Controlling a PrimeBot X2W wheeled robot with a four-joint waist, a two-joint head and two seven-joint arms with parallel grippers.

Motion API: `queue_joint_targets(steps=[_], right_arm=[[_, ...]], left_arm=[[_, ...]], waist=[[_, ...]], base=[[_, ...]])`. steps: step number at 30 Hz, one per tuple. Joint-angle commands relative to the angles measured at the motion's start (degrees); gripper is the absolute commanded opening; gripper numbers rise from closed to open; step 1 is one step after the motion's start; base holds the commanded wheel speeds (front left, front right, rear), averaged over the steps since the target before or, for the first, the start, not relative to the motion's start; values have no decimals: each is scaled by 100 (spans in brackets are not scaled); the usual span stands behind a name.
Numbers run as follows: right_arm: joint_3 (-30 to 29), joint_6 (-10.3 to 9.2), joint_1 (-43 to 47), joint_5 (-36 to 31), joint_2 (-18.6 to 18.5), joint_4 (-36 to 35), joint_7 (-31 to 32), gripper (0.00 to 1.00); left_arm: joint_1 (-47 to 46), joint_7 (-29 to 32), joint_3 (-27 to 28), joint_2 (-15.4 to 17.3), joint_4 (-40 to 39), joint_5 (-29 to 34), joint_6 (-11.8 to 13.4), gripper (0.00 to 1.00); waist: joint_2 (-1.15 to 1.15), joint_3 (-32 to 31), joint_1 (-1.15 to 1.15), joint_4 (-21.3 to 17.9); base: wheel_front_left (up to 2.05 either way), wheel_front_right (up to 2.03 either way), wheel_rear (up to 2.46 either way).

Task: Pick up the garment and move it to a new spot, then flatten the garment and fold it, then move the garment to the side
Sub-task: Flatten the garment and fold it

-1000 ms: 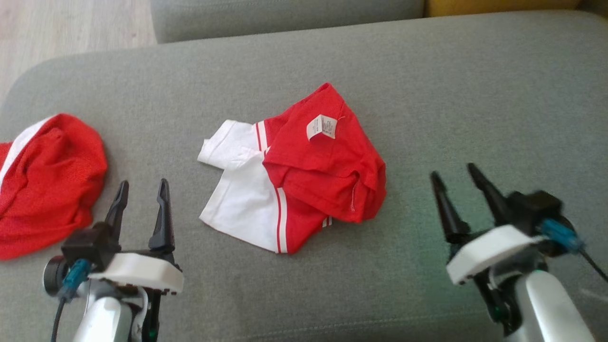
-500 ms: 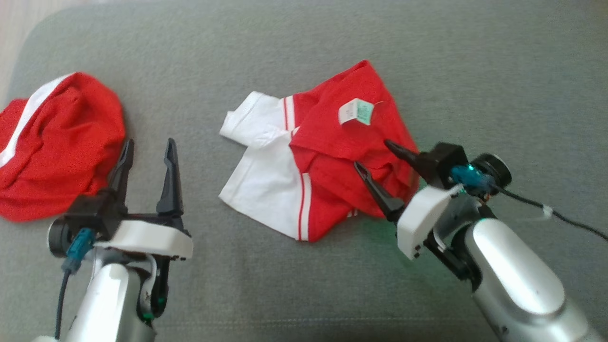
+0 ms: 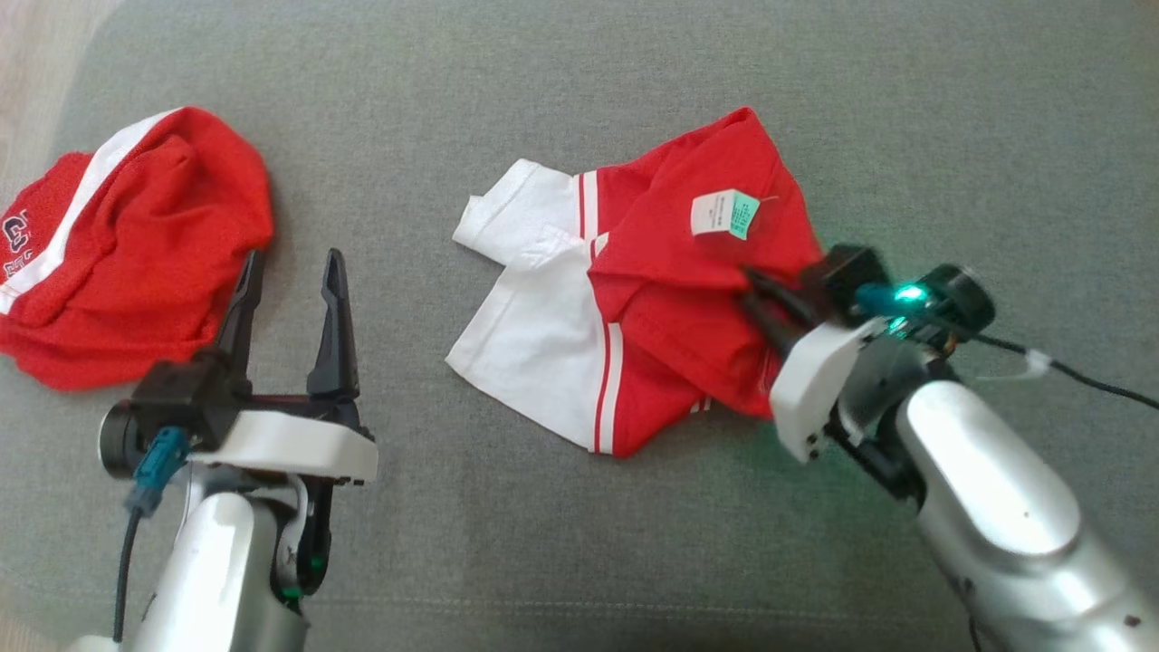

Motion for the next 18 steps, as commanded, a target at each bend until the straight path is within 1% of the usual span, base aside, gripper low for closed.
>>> queue_joint_targets(steps=[1,4,7,15,16,17,18], right_arm=[[-139,-5,-134,-34,100,-199,-218,0],[-472,-5,-89,-19,169,-234,-410,0],[-944,-5,-8,2,231,-254,-539,0],[-2968,-5,424,-59,333,-103,-740,0],[-3188,-5,471,-64,330,-53,-753,0],[-3188,-5,471,-64,330,-53,-753,0],[-3389,-5,511,-65,324,17,-765,0]], left_arm=[[-231,-51,249,39,-221,45,-25,100],[-207,-51,294,15,-231,65,-44,100],[-194,-51,330,-7,-245,81,-70,100],[-269,-51,349,-37,-207,147,-192,100],[-284,-51,352,-39,-197,156,-208,100],[-284,-51,352,-39,-197,156,-208,100],[-295,-51,355,-42,-192,166,-218,100]], waist=[[0,-13,0,-1],[0,-17,0,-30],[0,-15,0,-80],[0,47,0,-199],[0,55,0,-216],[0,55,0,-216],[0,61,0,-234]], base=[[0,0,0],[0,0,0],[0,0,0],[0,0,0],[0,0,0],[0,0,0],[0,0,0]])
